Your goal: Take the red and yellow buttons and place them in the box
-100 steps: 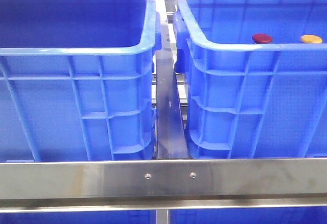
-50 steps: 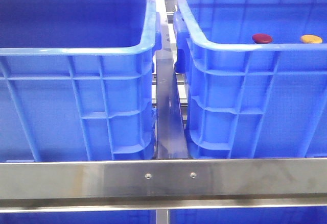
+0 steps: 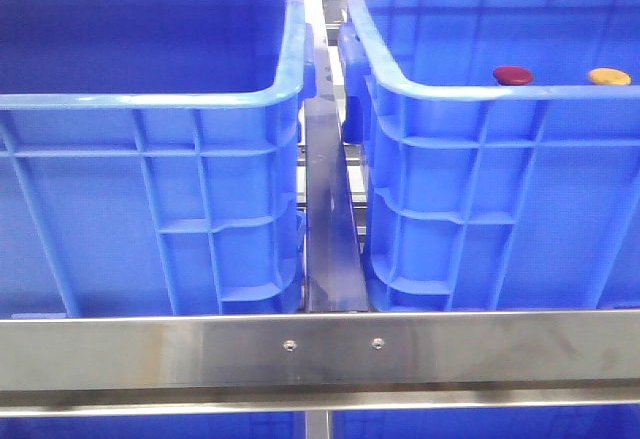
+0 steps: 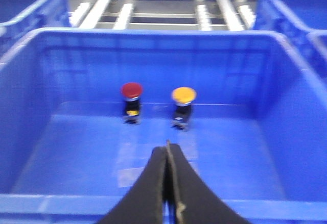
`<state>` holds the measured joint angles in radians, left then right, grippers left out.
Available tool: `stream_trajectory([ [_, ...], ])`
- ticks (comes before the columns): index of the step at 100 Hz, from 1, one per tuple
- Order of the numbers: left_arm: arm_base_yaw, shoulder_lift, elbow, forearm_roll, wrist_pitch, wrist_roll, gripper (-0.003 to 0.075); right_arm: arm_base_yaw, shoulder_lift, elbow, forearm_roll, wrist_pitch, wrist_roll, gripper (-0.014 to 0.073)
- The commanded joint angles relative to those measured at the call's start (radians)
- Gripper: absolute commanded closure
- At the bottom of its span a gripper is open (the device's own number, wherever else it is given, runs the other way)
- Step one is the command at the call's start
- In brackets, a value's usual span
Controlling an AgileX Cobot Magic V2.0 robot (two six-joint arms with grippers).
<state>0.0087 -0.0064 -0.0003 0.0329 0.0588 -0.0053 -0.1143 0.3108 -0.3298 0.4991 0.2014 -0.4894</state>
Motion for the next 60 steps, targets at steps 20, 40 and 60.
stream_trajectory([
  [20, 0.001, -0.030, 0.053, -0.001, -0.074, -0.011, 0.0740, 0.062, -0.002, 0.088, -0.369, -0.349, 0.371, 0.0663],
  [40, 0.001, -0.030, 0.053, -0.001, -0.074, -0.011, 0.0740, 0.078, -0.095, 0.214, -0.391, -0.346, 0.399, 0.0663],
  [60, 0.001, -0.030, 0.053, -0.001, -0.074, -0.011, 0.0740, 0.079, -0.213, 0.343, -0.486, -0.296, 0.518, 0.0663],
])
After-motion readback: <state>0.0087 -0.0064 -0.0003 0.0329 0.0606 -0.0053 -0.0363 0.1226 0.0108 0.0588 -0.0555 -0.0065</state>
